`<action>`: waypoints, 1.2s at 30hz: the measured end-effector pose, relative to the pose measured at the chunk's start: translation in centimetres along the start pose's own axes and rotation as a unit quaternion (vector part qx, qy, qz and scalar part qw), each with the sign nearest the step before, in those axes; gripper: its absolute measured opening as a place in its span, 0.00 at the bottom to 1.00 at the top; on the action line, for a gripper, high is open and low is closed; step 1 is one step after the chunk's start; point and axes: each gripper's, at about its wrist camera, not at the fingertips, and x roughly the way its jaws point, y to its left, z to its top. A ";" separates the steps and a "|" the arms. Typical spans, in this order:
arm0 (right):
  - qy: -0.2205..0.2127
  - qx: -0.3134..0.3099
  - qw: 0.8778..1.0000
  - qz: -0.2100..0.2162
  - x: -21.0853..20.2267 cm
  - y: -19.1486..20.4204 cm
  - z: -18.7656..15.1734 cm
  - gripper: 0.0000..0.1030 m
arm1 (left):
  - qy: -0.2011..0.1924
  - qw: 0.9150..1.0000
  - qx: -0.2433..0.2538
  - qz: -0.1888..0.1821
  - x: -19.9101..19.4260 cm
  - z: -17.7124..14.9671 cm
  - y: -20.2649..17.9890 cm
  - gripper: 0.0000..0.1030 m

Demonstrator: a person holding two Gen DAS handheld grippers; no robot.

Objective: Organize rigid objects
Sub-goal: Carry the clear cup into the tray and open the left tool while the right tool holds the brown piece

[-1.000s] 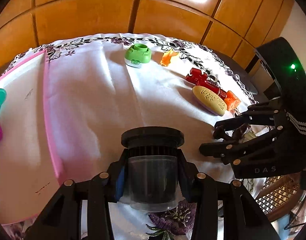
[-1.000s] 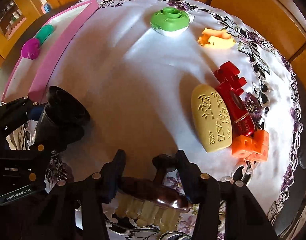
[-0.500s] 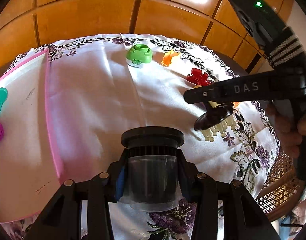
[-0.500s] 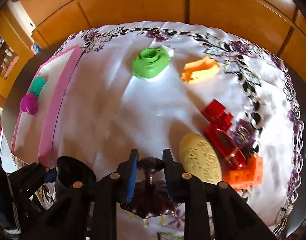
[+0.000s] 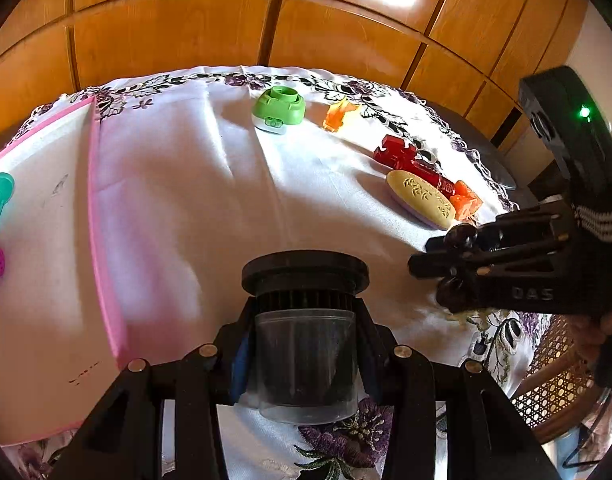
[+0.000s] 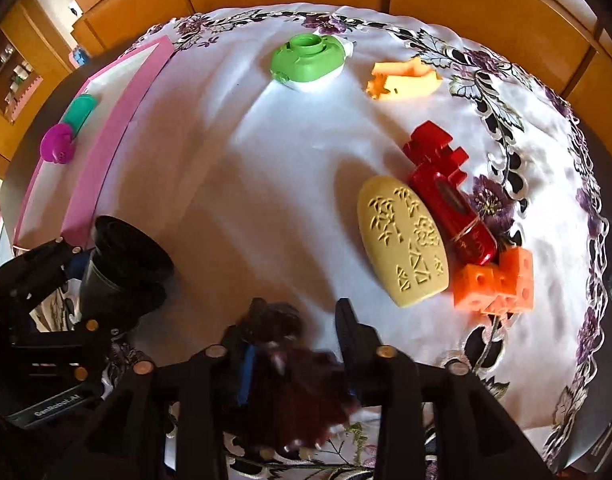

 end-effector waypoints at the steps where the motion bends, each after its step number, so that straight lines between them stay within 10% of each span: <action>1: -0.005 -0.005 1.000 -0.015 0.1 0.3 0.0 0.14 | 0.000 1.000 0.000 0.000 0.0 0.0 0.0 0.43; 36: -0.042 -0.057 0.997 -0.029 2.5 3.5 3.9 0.11 | -0.044 0.997 -0.052 -0.020 -4.3 1.5 1.9 0.43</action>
